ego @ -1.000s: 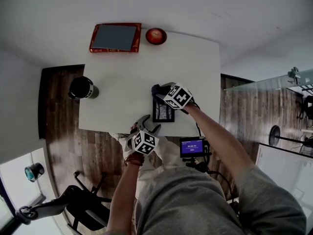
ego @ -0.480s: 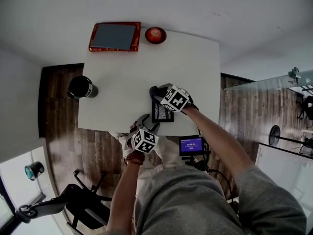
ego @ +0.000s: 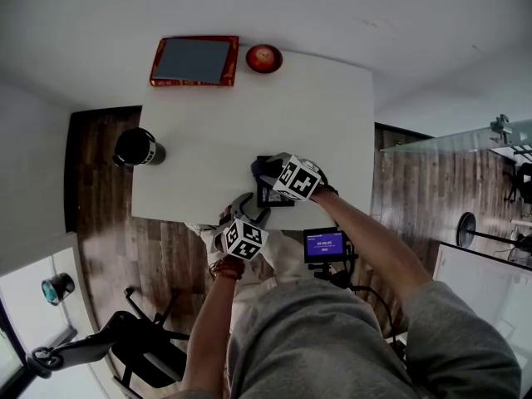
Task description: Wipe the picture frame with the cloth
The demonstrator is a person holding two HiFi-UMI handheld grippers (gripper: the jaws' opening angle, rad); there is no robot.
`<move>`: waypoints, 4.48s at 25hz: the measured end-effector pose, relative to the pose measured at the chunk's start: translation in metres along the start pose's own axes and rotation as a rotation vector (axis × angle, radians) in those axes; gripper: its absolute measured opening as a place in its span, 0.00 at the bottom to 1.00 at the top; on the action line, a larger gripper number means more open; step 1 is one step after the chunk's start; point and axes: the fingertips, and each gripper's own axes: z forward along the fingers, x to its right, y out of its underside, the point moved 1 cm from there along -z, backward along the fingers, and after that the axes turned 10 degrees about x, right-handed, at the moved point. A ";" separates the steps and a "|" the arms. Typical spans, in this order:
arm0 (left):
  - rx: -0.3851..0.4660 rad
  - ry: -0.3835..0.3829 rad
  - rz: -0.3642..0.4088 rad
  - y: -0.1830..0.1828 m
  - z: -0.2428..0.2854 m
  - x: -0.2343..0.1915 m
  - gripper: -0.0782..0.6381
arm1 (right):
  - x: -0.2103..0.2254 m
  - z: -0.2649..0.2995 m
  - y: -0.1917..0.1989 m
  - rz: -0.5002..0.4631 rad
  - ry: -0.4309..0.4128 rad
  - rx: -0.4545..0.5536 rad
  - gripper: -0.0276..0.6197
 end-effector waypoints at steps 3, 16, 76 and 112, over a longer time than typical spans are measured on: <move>0.002 0.002 0.000 0.000 0.000 0.000 0.49 | -0.013 0.001 0.005 -0.016 -0.038 -0.007 0.19; 0.002 0.001 0.003 0.001 0.001 0.001 0.49 | -0.067 -0.006 0.022 -0.128 -0.155 -0.082 0.19; 0.003 -0.003 0.004 0.000 0.000 0.001 0.49 | -0.036 -0.029 0.041 -0.008 -0.087 0.023 0.19; 0.005 -0.005 0.008 0.000 0.001 0.001 0.49 | 0.076 -0.073 0.049 0.194 0.186 0.196 0.19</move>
